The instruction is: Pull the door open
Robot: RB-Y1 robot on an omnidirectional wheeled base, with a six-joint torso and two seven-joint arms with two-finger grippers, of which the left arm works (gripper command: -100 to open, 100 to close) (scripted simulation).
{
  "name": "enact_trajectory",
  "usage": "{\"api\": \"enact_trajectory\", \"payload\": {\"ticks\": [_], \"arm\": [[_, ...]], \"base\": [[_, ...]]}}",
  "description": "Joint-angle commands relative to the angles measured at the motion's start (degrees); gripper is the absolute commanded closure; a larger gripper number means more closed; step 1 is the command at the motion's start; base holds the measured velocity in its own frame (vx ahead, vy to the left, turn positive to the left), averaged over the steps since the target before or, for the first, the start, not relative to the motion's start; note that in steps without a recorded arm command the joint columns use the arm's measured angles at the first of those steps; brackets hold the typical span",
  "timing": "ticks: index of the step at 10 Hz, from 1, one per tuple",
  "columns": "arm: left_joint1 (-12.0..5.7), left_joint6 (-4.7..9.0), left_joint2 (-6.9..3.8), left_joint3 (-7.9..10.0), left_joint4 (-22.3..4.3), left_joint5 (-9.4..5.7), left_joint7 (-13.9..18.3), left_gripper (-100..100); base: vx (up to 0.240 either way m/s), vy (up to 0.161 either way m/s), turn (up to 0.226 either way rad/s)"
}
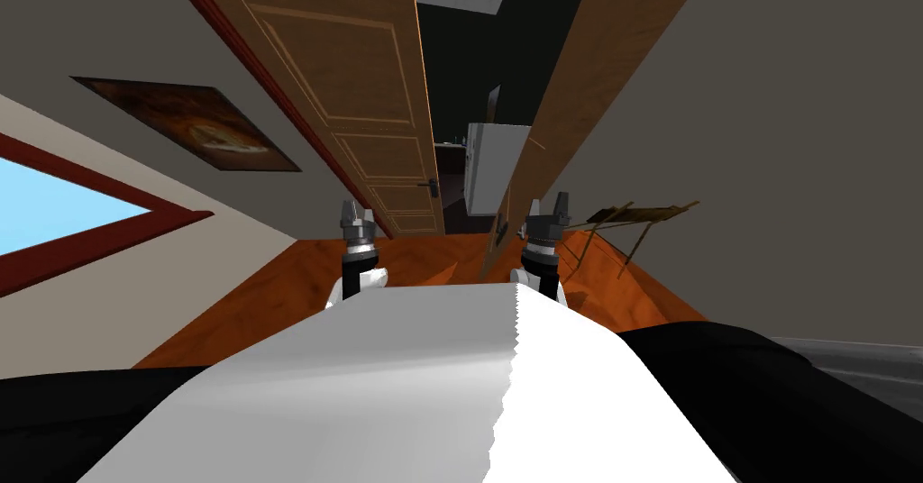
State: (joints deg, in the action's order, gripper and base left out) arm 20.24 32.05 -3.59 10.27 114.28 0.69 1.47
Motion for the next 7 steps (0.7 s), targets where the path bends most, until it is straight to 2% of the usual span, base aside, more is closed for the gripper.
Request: {"api": "enact_trajectory", "payload": {"ticks": [1,7], "arm": [[-1.47,-0.73,-0.22,1.69,-2.3,0.25,-0.1,-100],[-8.12,-3.13,-0.44,7.92,-12.1,1.52,-1.1,-100]], "base": [[0.082,0.052,-0.181],[0.089,0.055,-0.174]]}}
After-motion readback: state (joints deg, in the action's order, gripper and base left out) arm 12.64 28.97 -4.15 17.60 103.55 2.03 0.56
